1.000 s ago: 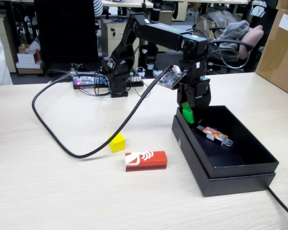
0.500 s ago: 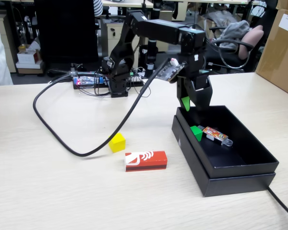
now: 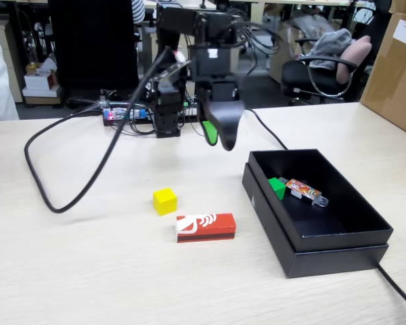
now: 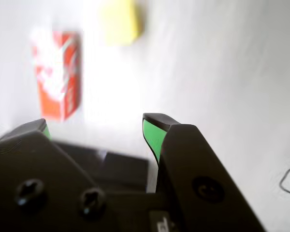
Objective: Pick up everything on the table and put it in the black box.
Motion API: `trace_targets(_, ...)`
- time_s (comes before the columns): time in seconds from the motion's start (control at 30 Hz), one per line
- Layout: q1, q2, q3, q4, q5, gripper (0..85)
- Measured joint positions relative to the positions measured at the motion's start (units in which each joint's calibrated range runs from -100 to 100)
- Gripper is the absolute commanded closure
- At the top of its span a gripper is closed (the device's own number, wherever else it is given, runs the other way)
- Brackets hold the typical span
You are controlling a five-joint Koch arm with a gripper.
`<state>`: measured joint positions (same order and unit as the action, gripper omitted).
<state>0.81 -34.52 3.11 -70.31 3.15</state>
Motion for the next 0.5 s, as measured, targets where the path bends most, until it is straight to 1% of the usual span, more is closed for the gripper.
trace_targets(0.03,-1.76,-0.13,-3.01,0.0,-0.93,42.6)
trace_targets(0.23,-5.67,-0.38,-11.96,0.9,-3.22,42.7)
trace_targets(0.37,-7.33,1.39,-13.33,5.18,-4.74,42.7)
trace_targets(0.5,-8.4,5.57,-13.42,7.48,-5.52,42.7)
